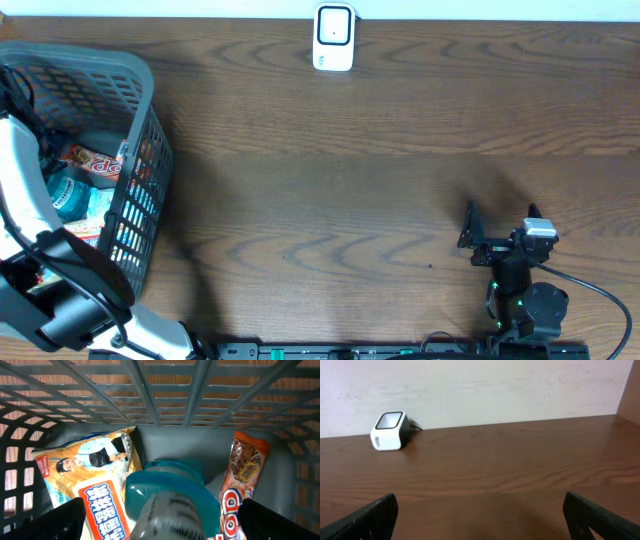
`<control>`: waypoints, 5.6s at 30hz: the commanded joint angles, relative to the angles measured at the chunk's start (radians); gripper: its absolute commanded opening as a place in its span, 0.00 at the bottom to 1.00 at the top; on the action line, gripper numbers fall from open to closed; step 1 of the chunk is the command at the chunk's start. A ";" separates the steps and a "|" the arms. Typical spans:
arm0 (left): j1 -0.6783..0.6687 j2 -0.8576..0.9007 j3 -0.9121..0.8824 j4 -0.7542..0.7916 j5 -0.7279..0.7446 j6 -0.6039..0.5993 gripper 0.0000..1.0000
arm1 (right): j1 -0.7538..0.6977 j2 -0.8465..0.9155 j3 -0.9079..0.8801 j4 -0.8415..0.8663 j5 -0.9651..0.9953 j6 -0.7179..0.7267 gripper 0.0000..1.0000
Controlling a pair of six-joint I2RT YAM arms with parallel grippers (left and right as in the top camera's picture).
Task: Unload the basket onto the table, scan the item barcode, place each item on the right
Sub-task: 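Grasp the blue-capped water bottle with the left gripper and lift it, then carry the bottle with the left gripper toward the white scanner, then set the bottle upright on the table and release it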
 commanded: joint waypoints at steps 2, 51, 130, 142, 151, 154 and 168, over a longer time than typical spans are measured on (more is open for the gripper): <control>0.007 0.048 0.011 0.005 -0.004 -0.005 0.98 | -0.003 -0.004 -0.001 -0.004 0.002 -0.006 0.99; 0.006 -0.520 0.029 0.093 0.112 0.089 0.47 | -0.003 -0.004 -0.001 -0.004 0.002 -0.006 0.99; -1.090 -0.016 -0.166 0.513 0.382 0.862 0.40 | -0.003 -0.004 -0.001 -0.004 0.002 -0.006 0.99; -1.090 -0.016 -0.277 0.598 0.421 0.890 0.40 | -0.003 -0.004 -0.001 -0.004 0.001 -0.006 0.99; -1.090 -0.017 -0.289 0.615 0.438 0.887 0.69 | -0.003 -0.004 -0.001 -0.004 0.002 -0.006 0.99; -1.090 -0.017 -0.289 0.615 0.438 0.887 0.77 | -0.003 -0.004 -0.001 -0.004 0.002 -0.006 0.99; -1.087 -0.248 -0.225 0.544 0.409 0.877 0.98 | -0.003 -0.004 -0.001 -0.004 0.002 -0.006 0.99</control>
